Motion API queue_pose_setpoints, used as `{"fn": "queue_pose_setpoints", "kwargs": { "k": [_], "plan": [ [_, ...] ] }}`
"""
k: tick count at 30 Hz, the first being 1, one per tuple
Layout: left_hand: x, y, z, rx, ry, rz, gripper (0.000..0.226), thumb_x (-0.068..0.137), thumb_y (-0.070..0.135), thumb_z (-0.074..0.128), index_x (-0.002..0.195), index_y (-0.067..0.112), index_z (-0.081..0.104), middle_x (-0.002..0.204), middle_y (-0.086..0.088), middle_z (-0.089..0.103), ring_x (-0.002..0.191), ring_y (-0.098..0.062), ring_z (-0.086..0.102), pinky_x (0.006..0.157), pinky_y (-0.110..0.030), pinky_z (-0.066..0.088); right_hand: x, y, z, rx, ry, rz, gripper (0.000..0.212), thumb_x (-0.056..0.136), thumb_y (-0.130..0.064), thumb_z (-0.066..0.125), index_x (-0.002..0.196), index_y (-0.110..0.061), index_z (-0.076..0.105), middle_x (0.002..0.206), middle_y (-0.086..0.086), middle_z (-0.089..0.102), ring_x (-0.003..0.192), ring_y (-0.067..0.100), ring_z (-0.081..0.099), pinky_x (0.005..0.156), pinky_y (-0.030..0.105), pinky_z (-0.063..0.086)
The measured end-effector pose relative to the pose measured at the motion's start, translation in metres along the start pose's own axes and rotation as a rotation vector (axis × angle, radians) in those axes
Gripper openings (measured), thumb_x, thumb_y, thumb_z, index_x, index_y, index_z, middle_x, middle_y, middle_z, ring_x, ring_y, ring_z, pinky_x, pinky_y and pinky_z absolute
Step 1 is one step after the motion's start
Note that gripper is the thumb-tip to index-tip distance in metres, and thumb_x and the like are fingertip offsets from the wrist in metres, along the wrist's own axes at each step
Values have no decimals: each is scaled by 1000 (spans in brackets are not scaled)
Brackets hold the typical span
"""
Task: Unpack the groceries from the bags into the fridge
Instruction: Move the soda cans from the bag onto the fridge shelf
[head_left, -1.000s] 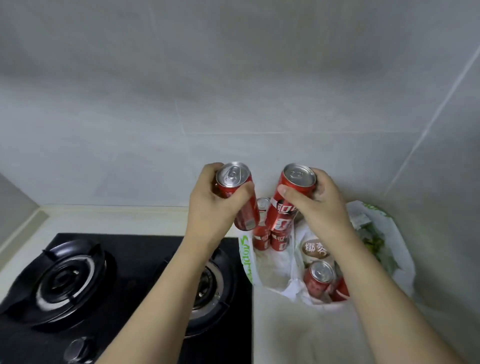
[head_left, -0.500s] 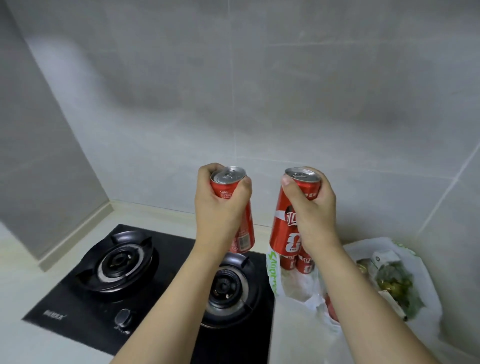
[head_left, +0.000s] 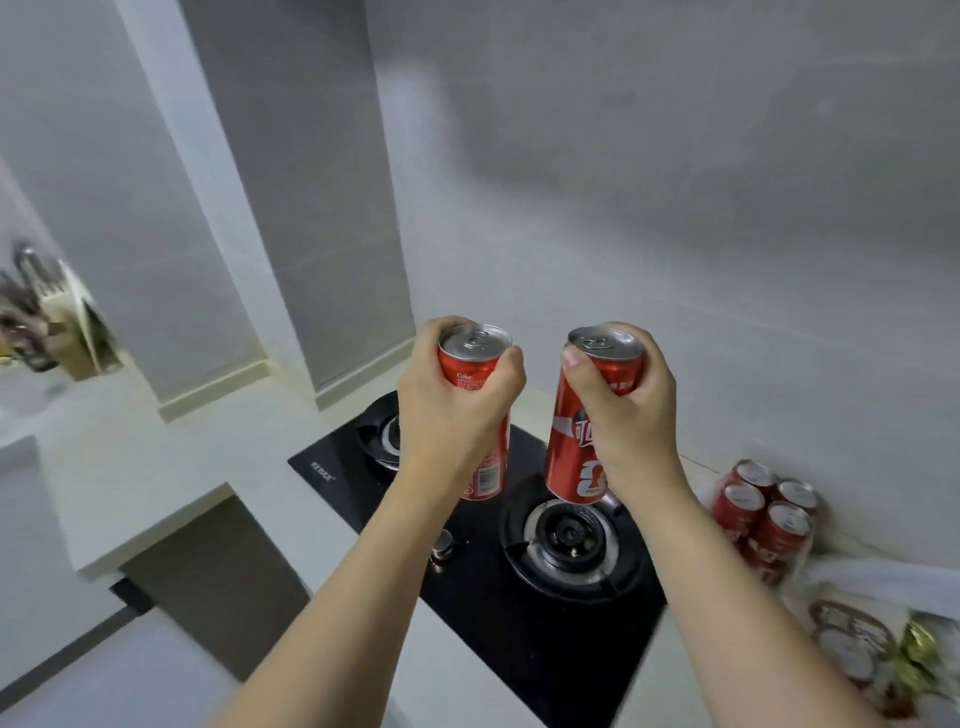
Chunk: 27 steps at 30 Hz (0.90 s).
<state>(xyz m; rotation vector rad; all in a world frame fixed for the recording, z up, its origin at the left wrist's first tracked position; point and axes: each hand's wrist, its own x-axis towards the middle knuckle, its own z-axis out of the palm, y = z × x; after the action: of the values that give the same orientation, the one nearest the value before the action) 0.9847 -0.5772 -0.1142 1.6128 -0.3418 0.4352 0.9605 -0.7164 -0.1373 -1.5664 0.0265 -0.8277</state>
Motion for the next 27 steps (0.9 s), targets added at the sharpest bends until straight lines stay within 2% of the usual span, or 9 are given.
{"fn": "queue_pose_setpoints", "kwargs": {
  "k": [6, 9, 12, 14, 16, 20, 21, 24, 27],
  "plan": [
    [-13, 4, -96, 88, 173, 38, 36, 75, 32, 72, 104, 19, 58, 88, 7, 65, 74, -6, 67, 64, -17, 53, -32, -22, 82, 94, -188, -17, 39, 67, -57, 68, 94, -30, 60, 87, -16, 67, 81, 3, 65, 70, 16, 50],
    [-22, 7, -149, 150, 266, 33, 37, 75, 35, 74, 106, 22, 58, 90, 9, 65, 78, -5, 66, 66, -17, 54, -55, -34, 127, 133, -282, -10, 37, 68, -56, 69, 95, -31, 60, 89, -12, 68, 83, 8, 67, 75, 26, 55],
    [-36, 13, -204, 211, 347, 53, 30, 81, 24, 77, 104, 21, 57, 89, 11, 62, 79, -1, 64, 64, -11, 50, -84, -48, 171, 177, -369, 2, 44, 70, -57, 68, 101, -27, 60, 90, -10, 67, 85, 10, 67, 80, 35, 57],
    [-47, 17, -238, 239, 408, 60, 30, 81, 27, 77, 103, 25, 56, 90, 12, 61, 80, -2, 64, 64, -12, 50, -105, -59, 198, 212, -427, -5, 47, 69, -56, 69, 102, -24, 60, 89, -11, 67, 82, 9, 67, 78, 31, 56],
    [-59, 22, -269, 267, 466, 65, 30, 78, 33, 73, 101, 30, 54, 90, 12, 62, 80, -2, 64, 64, -12, 50, -125, -70, 222, 260, -492, 0, 42, 70, -54, 71, 98, -24, 60, 87, -10, 67, 82, 12, 67, 75, 34, 56],
    [-87, 32, -322, 334, 549, 74, 32, 83, 23, 76, 96, 37, 51, 84, 19, 61, 79, 3, 63, 61, -9, 49, -164, -89, 263, 333, -599, 3, 41, 67, -57, 69, 95, -29, 59, 85, -12, 66, 79, 7, 65, 73, 26, 53],
    [-94, 35, -334, 352, 573, 71, 32, 83, 22, 76, 96, 37, 51, 83, 20, 60, 78, 4, 63, 61, -10, 49, -173, -93, 273, 345, -623, 5, 41, 66, -58, 68, 95, -30, 59, 85, -12, 65, 79, 6, 65, 74, 27, 53],
    [-112, 44, -366, 398, 658, 65, 31, 78, 31, 75, 102, 29, 54, 86, 15, 62, 78, -1, 65, 62, -14, 52, -200, -104, 299, 370, -709, -7, 45, 67, -60, 65, 99, -30, 59, 86, -16, 64, 82, 6, 65, 77, 30, 55],
    [-129, 55, -391, 444, 754, 70, 36, 75, 34, 72, 105, 20, 56, 87, 8, 64, 76, -6, 66, 60, -15, 51, -223, -117, 325, 407, -816, -27, 41, 67, -63, 61, 98, -37, 56, 87, -22, 64, 84, 1, 64, 71, 17, 50]
  ]
}}
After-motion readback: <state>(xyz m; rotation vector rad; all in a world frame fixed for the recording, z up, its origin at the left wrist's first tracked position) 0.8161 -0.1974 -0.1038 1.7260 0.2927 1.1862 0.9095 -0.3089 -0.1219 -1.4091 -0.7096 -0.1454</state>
